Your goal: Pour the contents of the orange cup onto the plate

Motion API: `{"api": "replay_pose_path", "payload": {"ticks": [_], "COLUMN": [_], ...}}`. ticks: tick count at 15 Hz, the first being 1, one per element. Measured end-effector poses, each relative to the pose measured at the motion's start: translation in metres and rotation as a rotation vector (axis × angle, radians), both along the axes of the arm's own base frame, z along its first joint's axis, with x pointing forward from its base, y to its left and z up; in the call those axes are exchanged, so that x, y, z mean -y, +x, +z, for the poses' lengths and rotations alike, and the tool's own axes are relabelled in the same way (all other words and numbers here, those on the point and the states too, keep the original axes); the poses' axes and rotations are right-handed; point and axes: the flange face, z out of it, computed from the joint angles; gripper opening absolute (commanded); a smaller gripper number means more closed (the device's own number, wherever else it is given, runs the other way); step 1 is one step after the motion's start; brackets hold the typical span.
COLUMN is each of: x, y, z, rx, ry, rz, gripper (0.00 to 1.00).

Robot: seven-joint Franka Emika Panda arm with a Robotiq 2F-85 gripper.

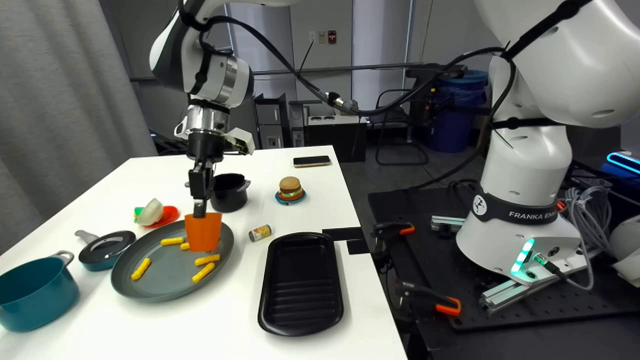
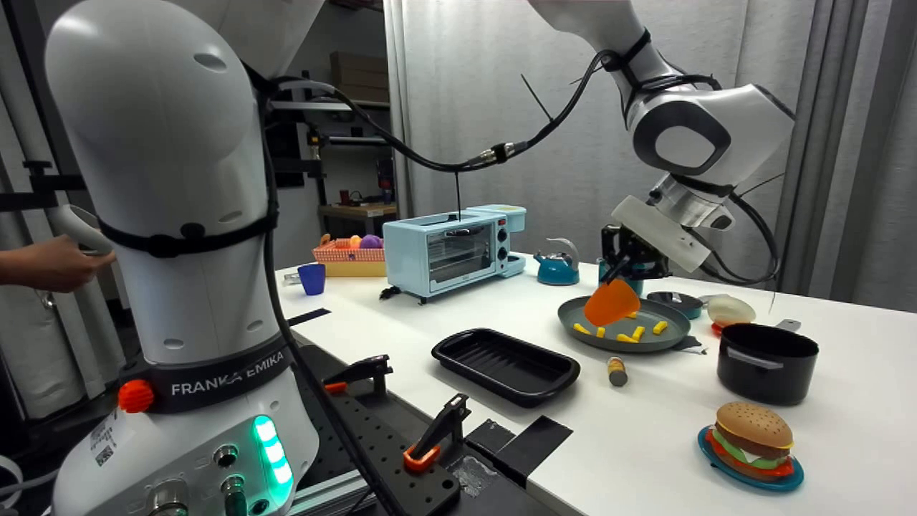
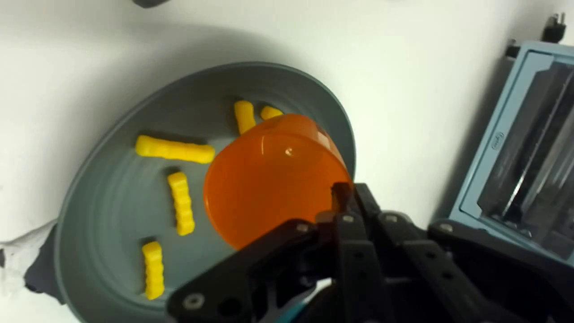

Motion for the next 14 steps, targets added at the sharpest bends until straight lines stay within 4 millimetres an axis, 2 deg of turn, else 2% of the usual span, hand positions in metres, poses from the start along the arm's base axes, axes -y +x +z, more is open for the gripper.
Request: {"api": "replay_pose_path", "payload": {"ticks": [4,8,14], "x": [0.0006,-0.0038,0.0017], "y": [0.0032,0.0054,0.0015], "z": [0.0029,0.0048,0.0067], "rx": [-0.008,-0.028,-0.145], "ry": [-0.122,-0.174,-0.330], "rz": [0.080,0.120,0.169], "gripper": [0.01,0.01,0.01]}}
